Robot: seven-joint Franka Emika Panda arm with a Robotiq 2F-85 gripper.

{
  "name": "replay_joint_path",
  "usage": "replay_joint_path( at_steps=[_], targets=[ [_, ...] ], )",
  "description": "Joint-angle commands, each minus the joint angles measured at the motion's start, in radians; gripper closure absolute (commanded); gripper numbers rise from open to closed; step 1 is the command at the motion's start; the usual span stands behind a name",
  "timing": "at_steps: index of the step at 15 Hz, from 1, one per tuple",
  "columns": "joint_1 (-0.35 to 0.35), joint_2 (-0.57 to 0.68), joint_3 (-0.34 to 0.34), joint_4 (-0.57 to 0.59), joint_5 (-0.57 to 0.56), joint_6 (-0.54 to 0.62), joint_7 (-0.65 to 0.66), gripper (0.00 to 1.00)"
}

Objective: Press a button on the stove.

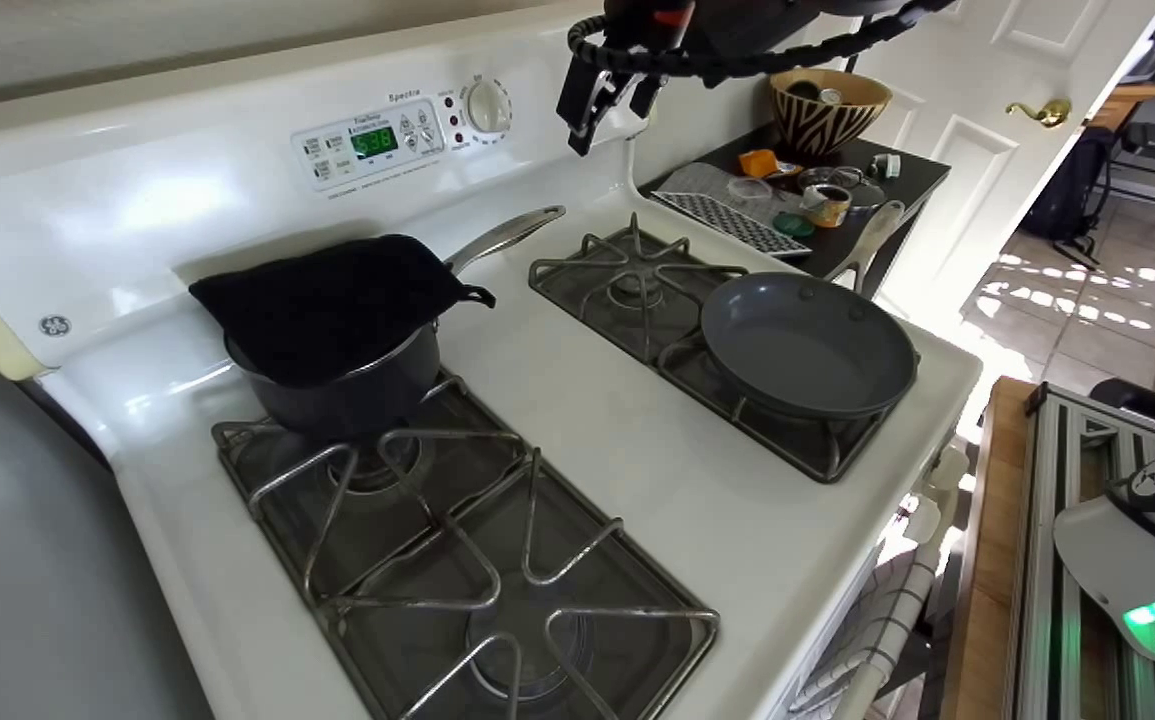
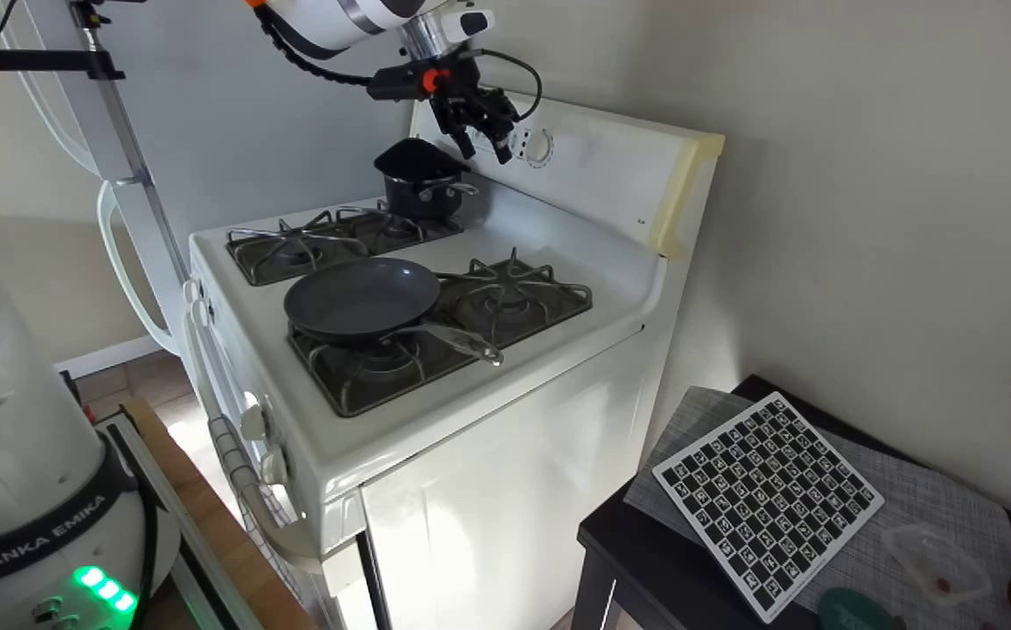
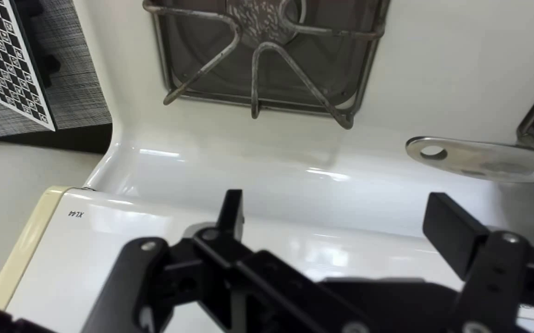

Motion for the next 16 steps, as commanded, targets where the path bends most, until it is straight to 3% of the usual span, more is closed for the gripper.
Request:
replay_joint_path(
  at_steps=[1,6,16],
  targets=[
    [0.009,0.0,-0.01,0.001,0.002,-0.002,-0.003,0.0],
    [0.012,0.007,-0.007,0.005,0.012,0.008,0.009,0.0],
    [0.073,0.105,0.013,0.083,-0.139,0.144,0.311,0.0]
  ],
)
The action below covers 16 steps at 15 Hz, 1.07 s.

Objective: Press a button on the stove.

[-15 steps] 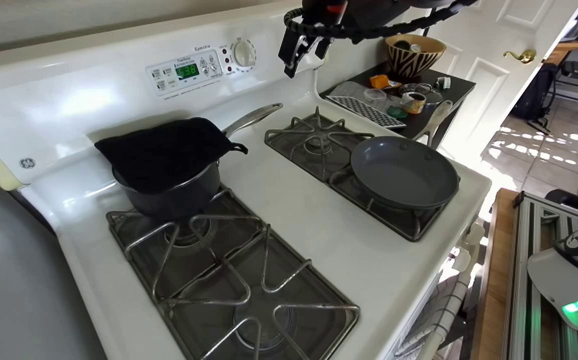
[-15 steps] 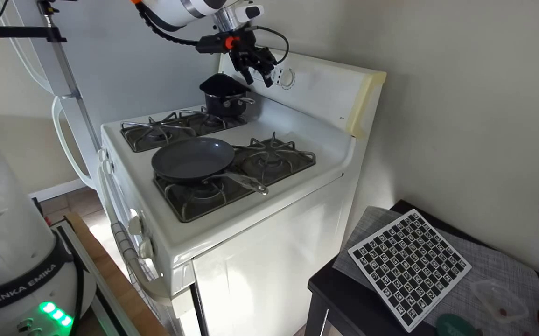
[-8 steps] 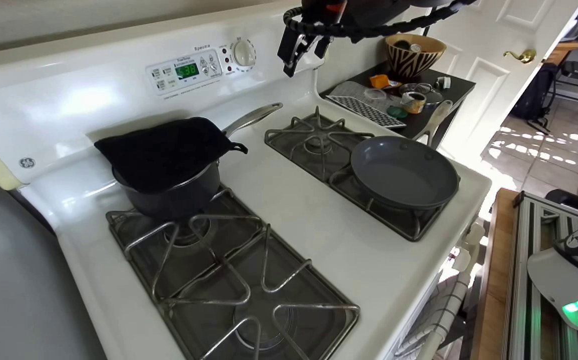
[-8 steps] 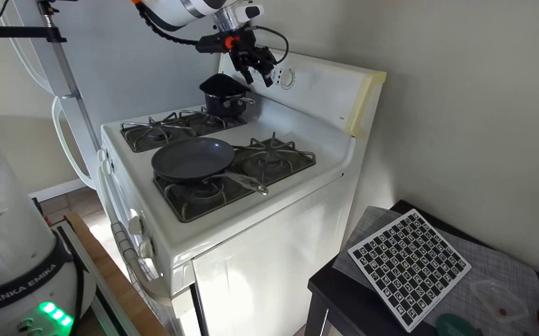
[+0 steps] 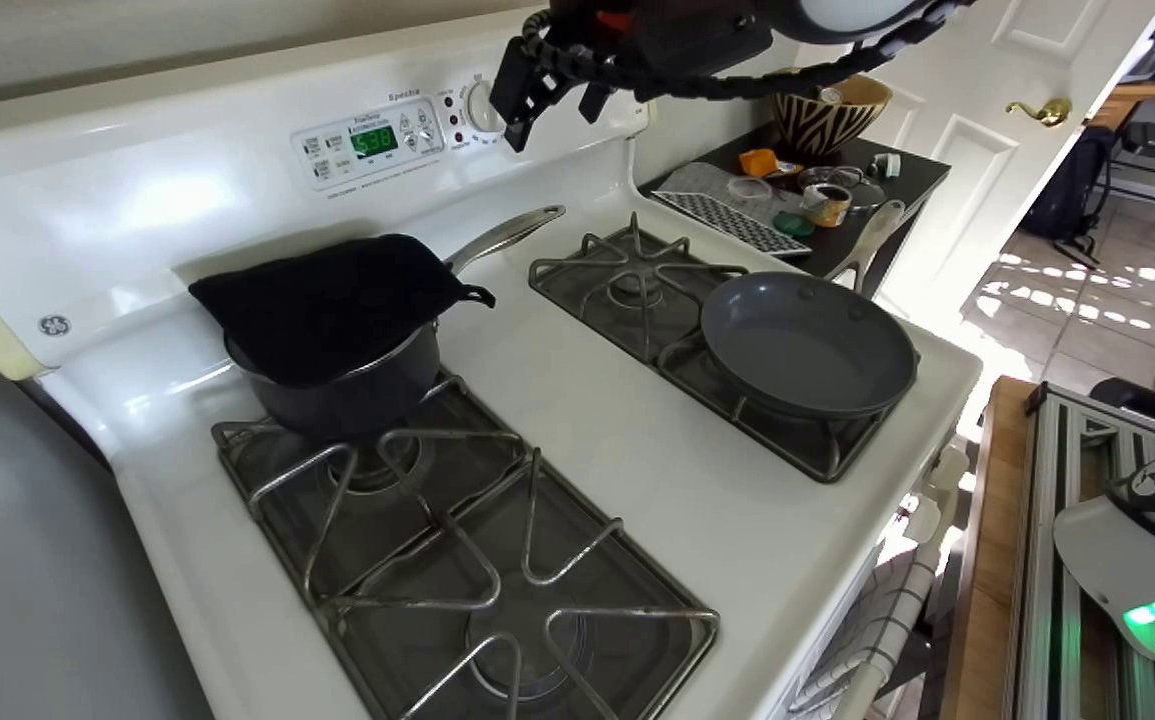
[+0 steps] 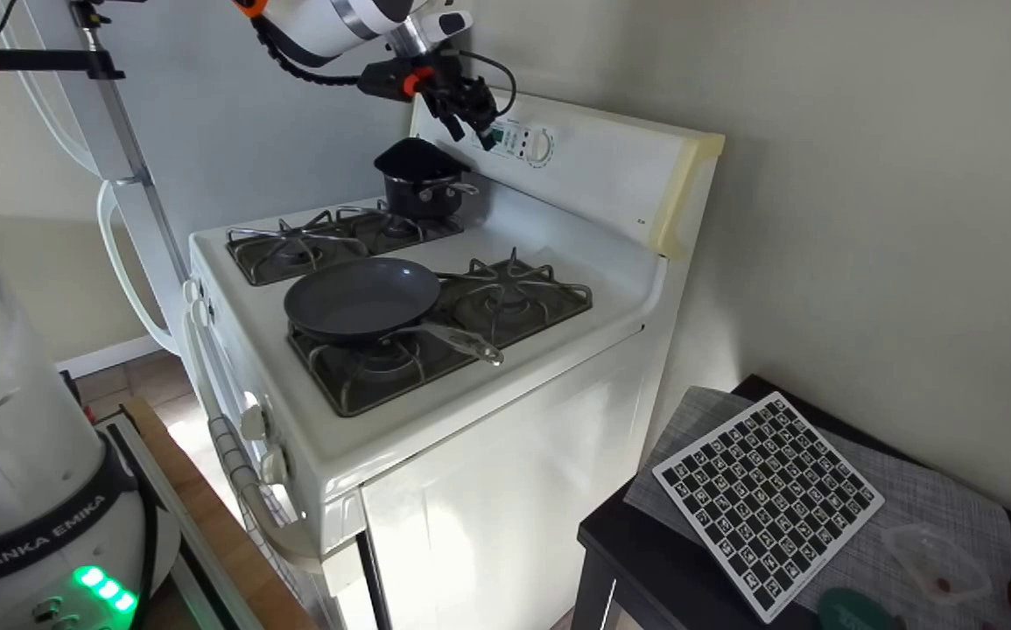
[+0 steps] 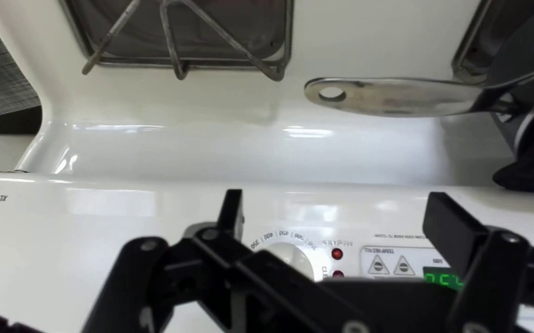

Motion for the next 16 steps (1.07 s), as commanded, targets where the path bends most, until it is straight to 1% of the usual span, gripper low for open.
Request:
replay_joint_path(
  at_steps=[1,5,6,7,8,9,11,14,15,16],
  targets=[
    [0.029,0.067,-0.01,0.052,-0.086,0.042,0.118,0.0],
    [0.035,0.129,-0.004,0.11,-0.15,0.066,0.209,0.0],
    [0.039,0.145,-0.005,0.127,-0.163,0.072,0.225,0.25],
    [0.043,0.16,-0.006,0.144,-0.181,0.072,0.242,0.28],
    [0.046,0.174,-0.007,0.16,-0.192,0.071,0.252,0.35],
    [0.052,0.19,-0.007,0.178,-0.207,0.07,0.264,0.46],
    [0.061,0.217,-0.006,0.208,-0.224,0.068,0.272,0.62],
    [0.079,0.257,-0.006,0.252,-0.245,0.067,0.272,0.88],
    [0.085,0.27,-0.007,0.266,-0.252,0.065,0.273,0.95],
    [0.091,0.283,-0.007,0.282,-0.258,0.064,0.274,1.0]
  ],
)
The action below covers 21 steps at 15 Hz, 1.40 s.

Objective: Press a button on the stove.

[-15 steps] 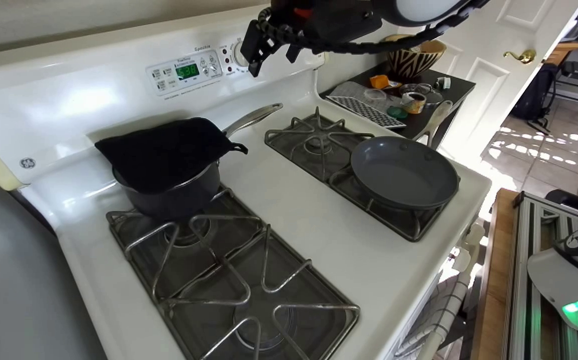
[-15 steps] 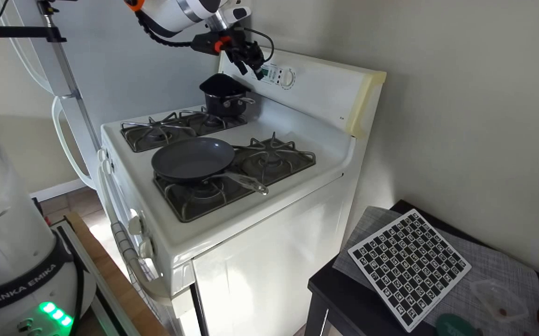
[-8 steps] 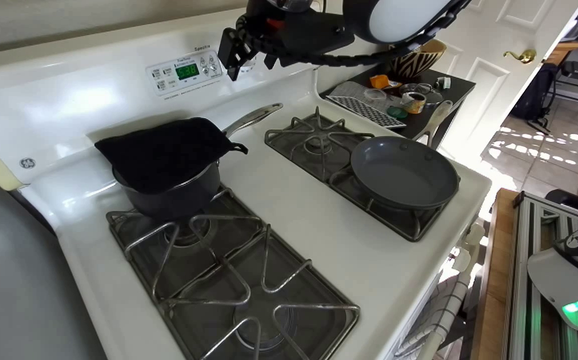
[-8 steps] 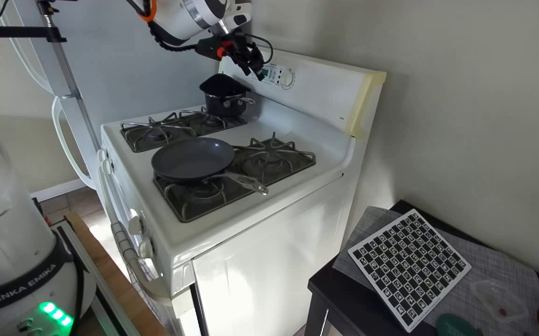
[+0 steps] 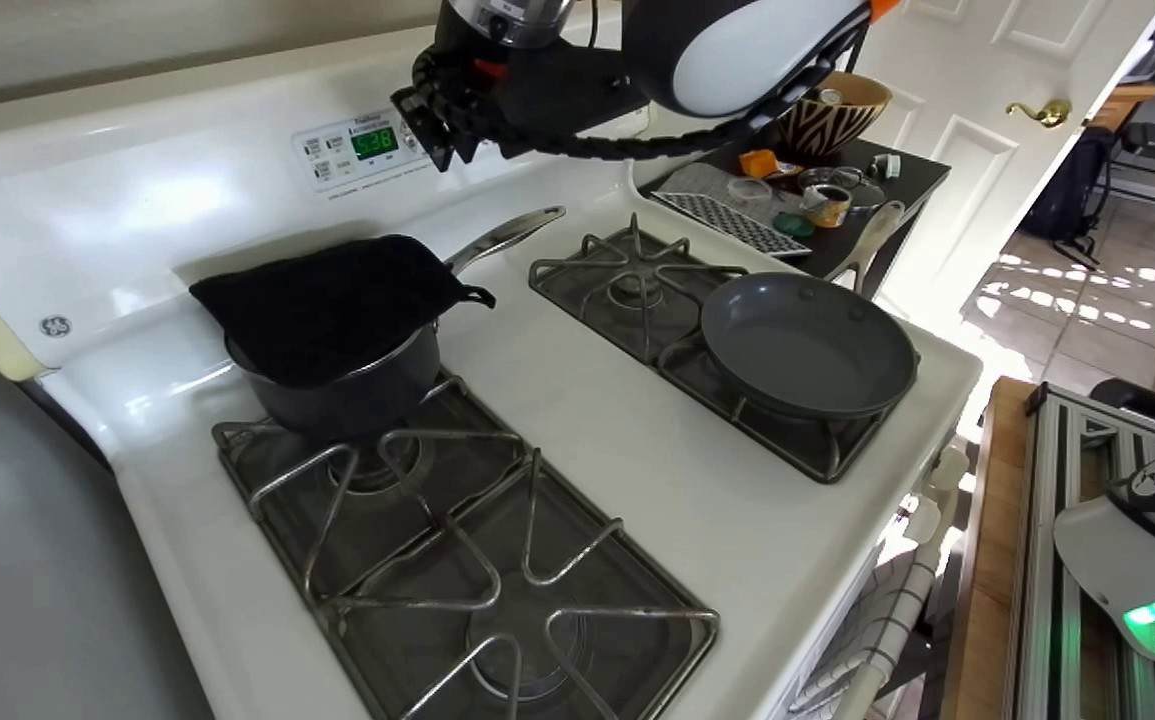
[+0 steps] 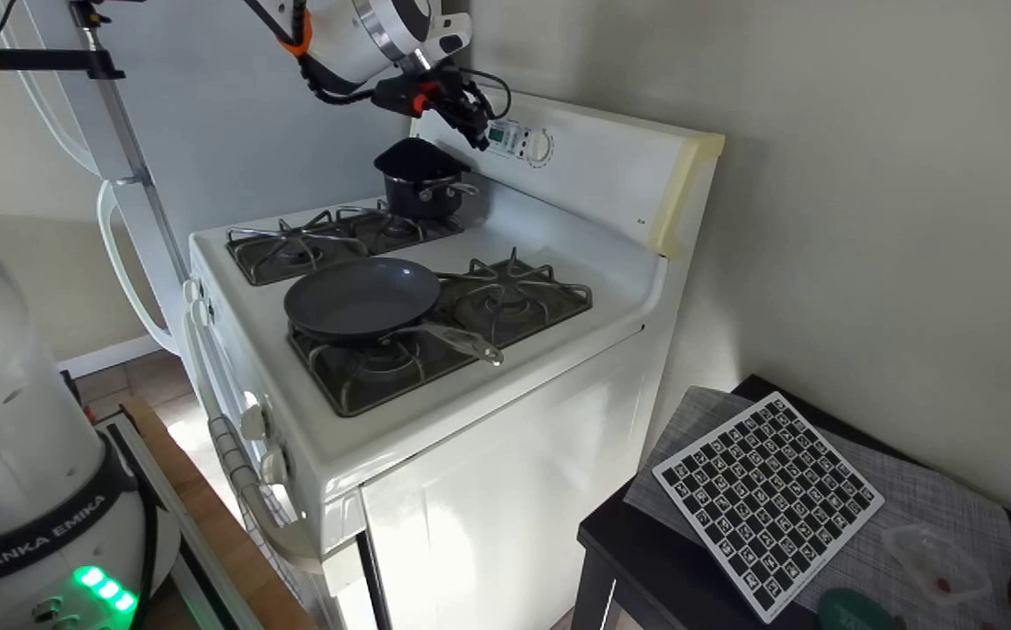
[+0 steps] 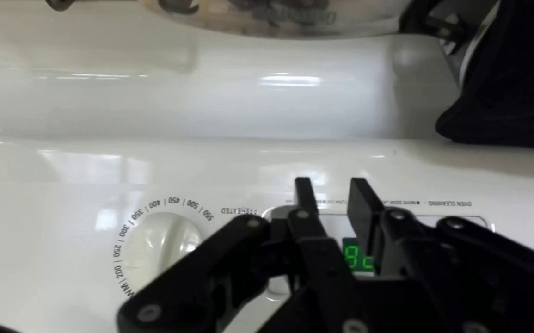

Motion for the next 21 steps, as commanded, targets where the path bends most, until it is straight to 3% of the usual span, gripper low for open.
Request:
replay_joint_path(
  at_steps=[1,12,13,21],
  targets=[
    [0.027,0.063,-0.009,0.067,-0.052,0.013,0.04,1.0],
    [0.07,0.164,-0.009,0.185,-0.073,-0.001,0.023,1.0],
    [0.117,0.166,-0.058,0.189,-0.041,0.007,0.0,1.0],
    [0.179,0.187,-0.12,0.226,-0.049,0.007,0.001,1.0]
  ],
)
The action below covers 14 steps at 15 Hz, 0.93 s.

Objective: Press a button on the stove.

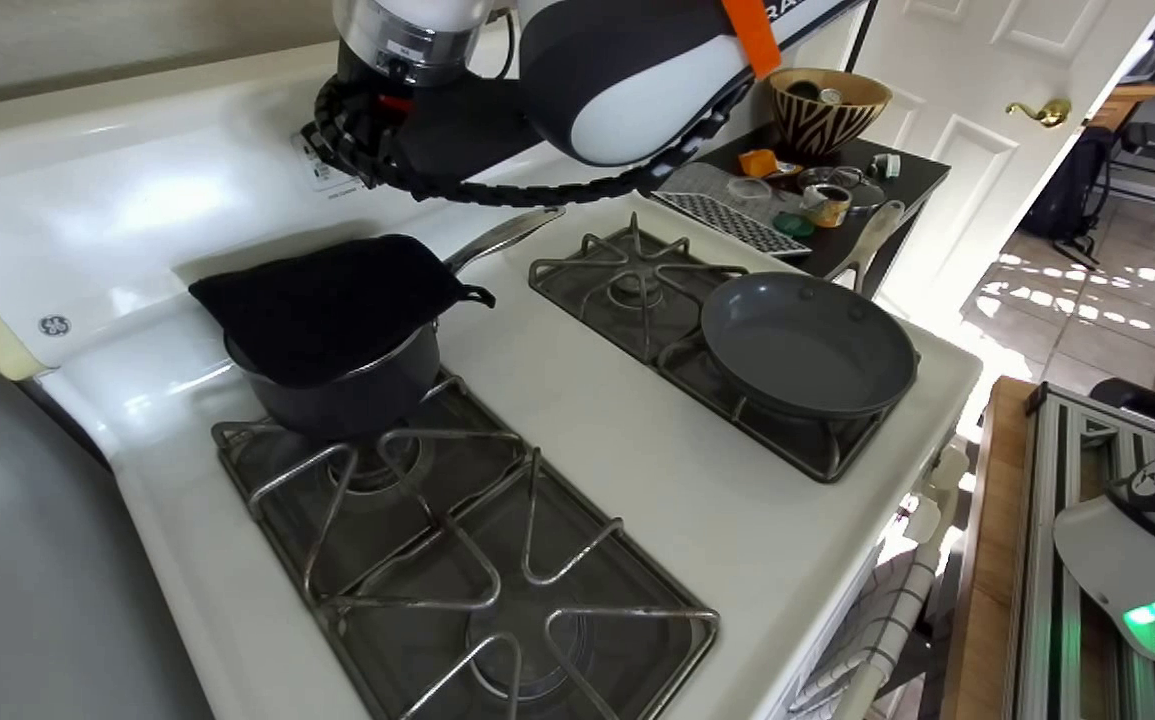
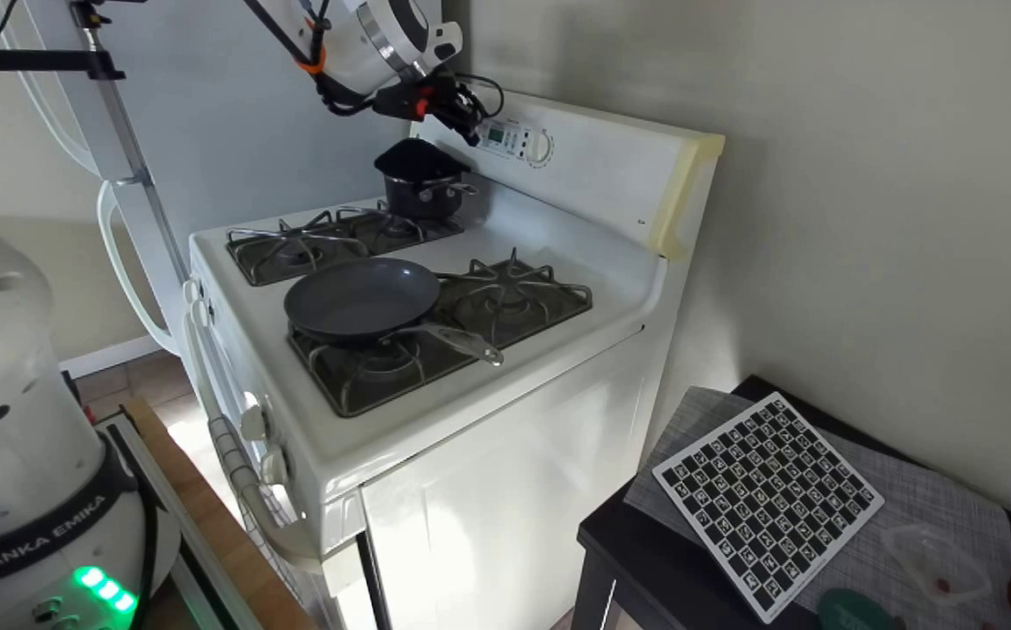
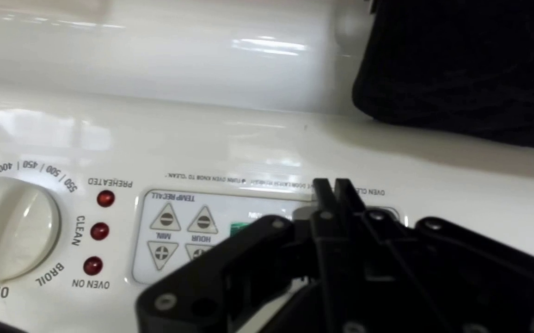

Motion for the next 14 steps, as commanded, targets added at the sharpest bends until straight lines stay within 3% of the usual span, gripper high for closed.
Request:
replay_joint_path(
  at_steps=[1,14],
  targets=[
    [0.032,0.023,-0.035,0.027,-0.002,0.009,-0.004,1.0],
    [0.054,0.04,-0.065,0.052,-0.014,0.023,-0.005,1.0]
  ],
)
